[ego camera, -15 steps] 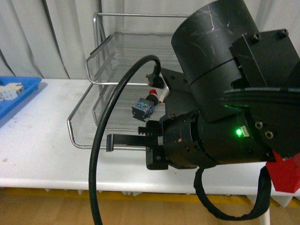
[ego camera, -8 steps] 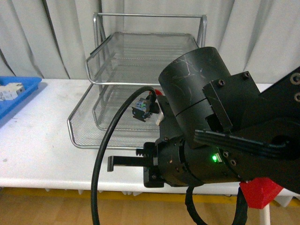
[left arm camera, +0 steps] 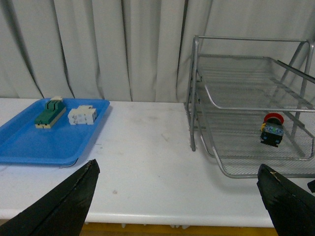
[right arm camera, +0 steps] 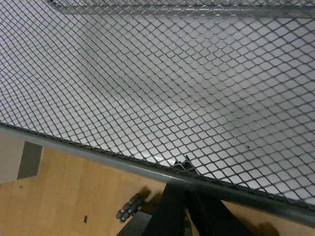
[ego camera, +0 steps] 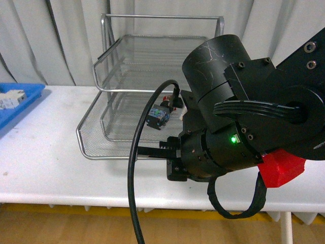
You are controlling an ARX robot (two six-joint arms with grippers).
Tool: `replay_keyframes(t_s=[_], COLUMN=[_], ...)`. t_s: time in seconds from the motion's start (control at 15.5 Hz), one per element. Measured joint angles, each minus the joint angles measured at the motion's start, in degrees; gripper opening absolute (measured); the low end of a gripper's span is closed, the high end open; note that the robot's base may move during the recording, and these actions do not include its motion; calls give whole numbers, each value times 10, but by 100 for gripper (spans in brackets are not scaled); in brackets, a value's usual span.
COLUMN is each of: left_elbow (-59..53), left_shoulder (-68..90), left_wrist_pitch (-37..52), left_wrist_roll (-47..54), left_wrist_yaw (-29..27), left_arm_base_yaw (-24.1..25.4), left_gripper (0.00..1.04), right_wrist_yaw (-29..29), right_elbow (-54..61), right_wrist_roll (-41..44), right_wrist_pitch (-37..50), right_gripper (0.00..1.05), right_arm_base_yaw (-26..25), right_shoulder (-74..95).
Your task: Place button on rack with both arms
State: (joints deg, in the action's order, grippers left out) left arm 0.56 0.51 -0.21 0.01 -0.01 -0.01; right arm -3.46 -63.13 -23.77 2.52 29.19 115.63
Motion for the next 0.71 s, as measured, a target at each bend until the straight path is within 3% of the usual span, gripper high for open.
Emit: replay_keyframes(t_s=[0.71], left_elbow=[0], left_shoulder=[0], left_wrist_pitch=[0], left_wrist_roll=[0], left_wrist_yaw=[0], left_arm_base_yaw=[0], left_gripper=[98], right_wrist_yaw=[24], right_elbow=[-90], right_wrist_roll=[15], right_wrist_pitch=[-19], right_gripper=[2], right_arm_base_yaw=[-31], right_shoulder=[36])
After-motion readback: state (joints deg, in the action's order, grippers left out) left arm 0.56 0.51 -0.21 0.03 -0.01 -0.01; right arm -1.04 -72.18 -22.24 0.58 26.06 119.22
